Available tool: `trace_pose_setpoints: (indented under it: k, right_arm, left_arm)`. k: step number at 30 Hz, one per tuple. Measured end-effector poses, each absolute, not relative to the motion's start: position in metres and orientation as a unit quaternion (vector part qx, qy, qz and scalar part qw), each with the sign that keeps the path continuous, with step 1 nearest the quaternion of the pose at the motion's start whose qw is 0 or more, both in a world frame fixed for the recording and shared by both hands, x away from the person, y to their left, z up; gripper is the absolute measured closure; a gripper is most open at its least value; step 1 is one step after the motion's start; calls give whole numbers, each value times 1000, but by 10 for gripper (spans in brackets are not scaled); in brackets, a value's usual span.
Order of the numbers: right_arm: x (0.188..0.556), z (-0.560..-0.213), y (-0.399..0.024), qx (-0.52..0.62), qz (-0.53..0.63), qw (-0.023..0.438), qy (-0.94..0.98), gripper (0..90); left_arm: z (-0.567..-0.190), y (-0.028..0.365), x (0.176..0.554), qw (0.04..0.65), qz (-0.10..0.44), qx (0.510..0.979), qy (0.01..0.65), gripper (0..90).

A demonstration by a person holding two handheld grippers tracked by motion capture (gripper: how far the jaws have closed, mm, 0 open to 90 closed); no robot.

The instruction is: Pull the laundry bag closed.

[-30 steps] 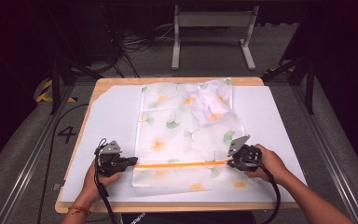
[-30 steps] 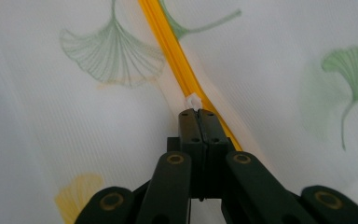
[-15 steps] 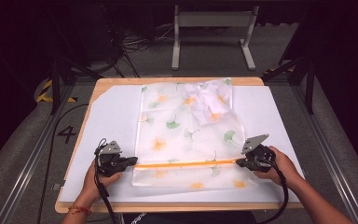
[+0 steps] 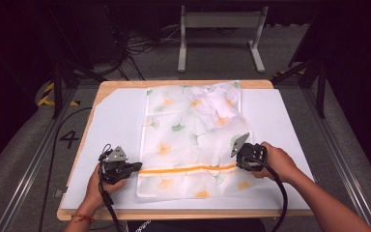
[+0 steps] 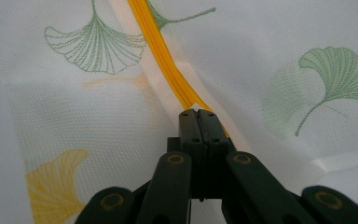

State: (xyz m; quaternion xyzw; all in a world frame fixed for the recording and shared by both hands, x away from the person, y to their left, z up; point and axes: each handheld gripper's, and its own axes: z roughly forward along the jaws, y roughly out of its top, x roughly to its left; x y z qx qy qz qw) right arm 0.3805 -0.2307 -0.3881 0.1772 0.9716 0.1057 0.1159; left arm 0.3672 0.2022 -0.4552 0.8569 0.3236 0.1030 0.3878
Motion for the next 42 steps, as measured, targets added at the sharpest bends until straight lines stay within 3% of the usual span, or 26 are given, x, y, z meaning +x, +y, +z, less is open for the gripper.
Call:
trace_pose_setpoints:
  k: [7, 10, 12, 18, 22, 36, 42]
  right_arm:
    - [378, -393, -258, 219, 134, 100, 961, 898]
    - [375, -403, -267, 239, 154, 94, 954, 898]
    - [374, -407, -265, 245, 164, 93, 951, 898]
    - [374, -403, -255, 230, 157, 105, 955, 898]
    - [376, -403, -264, 239, 159, 102, 953, 898]
    - [374, -403, -319, 307, 211, 92, 923, 898]
    - [366, -402, -319, 287, 237, 107, 922, 863]
  left_arm:
    - [-456, 211, 368, 388, 115, 846, 346, 900]
    - [-437, 206, 355, 470, 113, 826, 291, 900]
    - [-423, 188, 348, 483, 103, 831, 255, 900]
    - [-450, 127, 340, 363, 74, 909, 194, 900]
    - [-455, 137, 344, 391, 47, 893, 217, 900]
    - [-457, 150, 346, 398, 43, 887, 229, 900]
    - [-454, 153, 340, 394, 70, 889, 224, 900]
